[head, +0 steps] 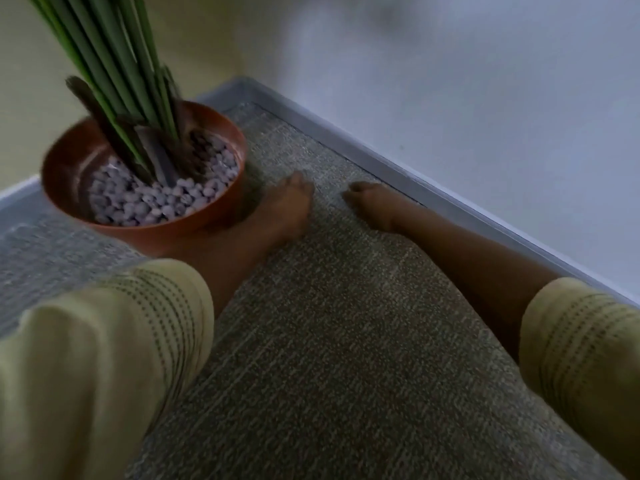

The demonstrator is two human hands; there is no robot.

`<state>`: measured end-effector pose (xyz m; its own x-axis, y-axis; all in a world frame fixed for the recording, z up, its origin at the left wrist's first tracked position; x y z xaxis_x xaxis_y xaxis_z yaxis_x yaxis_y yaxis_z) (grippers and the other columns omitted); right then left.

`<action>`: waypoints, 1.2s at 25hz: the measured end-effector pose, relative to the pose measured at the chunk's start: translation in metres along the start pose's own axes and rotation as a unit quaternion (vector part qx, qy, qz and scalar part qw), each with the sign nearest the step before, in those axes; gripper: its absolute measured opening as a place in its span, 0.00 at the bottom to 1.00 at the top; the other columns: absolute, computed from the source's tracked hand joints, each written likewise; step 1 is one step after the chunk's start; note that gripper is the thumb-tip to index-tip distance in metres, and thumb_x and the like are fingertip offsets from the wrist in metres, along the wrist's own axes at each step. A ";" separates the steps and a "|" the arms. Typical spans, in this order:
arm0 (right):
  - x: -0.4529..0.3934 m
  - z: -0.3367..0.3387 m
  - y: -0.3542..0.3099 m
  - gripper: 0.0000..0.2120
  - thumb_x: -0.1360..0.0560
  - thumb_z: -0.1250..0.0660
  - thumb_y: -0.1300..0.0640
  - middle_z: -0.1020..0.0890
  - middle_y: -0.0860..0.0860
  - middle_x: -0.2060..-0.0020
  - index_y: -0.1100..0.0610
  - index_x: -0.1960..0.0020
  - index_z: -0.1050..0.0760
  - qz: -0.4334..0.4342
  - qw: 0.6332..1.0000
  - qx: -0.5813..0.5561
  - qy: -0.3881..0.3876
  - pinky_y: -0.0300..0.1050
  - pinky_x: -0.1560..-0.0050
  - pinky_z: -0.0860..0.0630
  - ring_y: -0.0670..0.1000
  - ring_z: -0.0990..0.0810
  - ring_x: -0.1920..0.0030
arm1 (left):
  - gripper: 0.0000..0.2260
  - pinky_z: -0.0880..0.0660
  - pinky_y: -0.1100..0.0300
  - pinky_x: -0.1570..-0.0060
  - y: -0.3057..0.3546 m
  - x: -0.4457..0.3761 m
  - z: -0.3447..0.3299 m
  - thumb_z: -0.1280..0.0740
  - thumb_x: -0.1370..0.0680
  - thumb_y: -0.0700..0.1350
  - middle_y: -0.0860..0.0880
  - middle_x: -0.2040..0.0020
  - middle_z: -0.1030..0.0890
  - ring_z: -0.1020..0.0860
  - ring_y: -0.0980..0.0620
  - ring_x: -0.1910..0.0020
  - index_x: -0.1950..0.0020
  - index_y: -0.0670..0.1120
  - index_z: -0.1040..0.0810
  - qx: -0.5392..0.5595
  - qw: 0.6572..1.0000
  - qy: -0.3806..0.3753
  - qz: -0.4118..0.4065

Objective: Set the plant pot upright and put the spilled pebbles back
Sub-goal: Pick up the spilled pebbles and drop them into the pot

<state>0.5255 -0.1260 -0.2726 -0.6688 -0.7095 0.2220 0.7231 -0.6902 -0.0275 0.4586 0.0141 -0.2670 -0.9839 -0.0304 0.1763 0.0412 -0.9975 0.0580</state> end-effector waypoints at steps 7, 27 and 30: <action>0.035 -0.001 0.000 0.12 0.23 0.41 0.62 0.22 0.62 0.46 0.66 0.45 0.24 -0.044 0.995 0.011 0.089 0.51 0.46 0.24 0.60 0.22 0.46 | 0.25 0.37 0.45 0.30 0.002 -0.022 -0.015 0.39 0.23 0.39 0.40 0.24 0.40 0.38 0.40 0.27 0.26 0.41 0.40 0.033 0.999 -0.023 0.012; 0.017 0.140 -0.076 0.05 0.25 0.36 0.64 0.19 0.57 0.64 0.62 0.56 0.22 -0.073 0.618 -0.780 0.065 0.38 0.66 0.19 0.48 0.18 0.69 | 0.08 0.23 0.56 0.61 -0.027 0.177 0.126 0.36 0.22 0.45 0.45 0.55 0.20 0.20 0.48 0.59 0.50 0.42 0.21 0.085 0.944 0.224 -0.226; 0.011 0.169 -0.107 0.06 0.25 0.39 0.67 0.20 0.58 0.62 0.62 0.57 0.23 -0.057 0.587 -0.806 0.047 0.39 0.65 0.18 0.49 0.18 0.66 | 0.06 0.26 0.62 0.58 -0.086 0.203 0.142 0.33 0.24 0.44 0.46 0.53 0.19 0.21 0.52 0.59 0.49 0.45 0.20 0.129 0.947 0.273 -0.109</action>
<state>0.4703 -0.0357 -0.1028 -0.7585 -0.5982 0.2586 -0.3794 0.0827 -0.9215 0.2803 0.1031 -0.0971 -0.9145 0.0749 -0.3977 -0.2008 -0.9372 0.2853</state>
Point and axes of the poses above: each hand's wrist, its own x-axis away from the middle knuckle, its own z-axis out of the back of the hand, y = z × x, the point moved 4 cm from there along -x, towards the middle knuckle
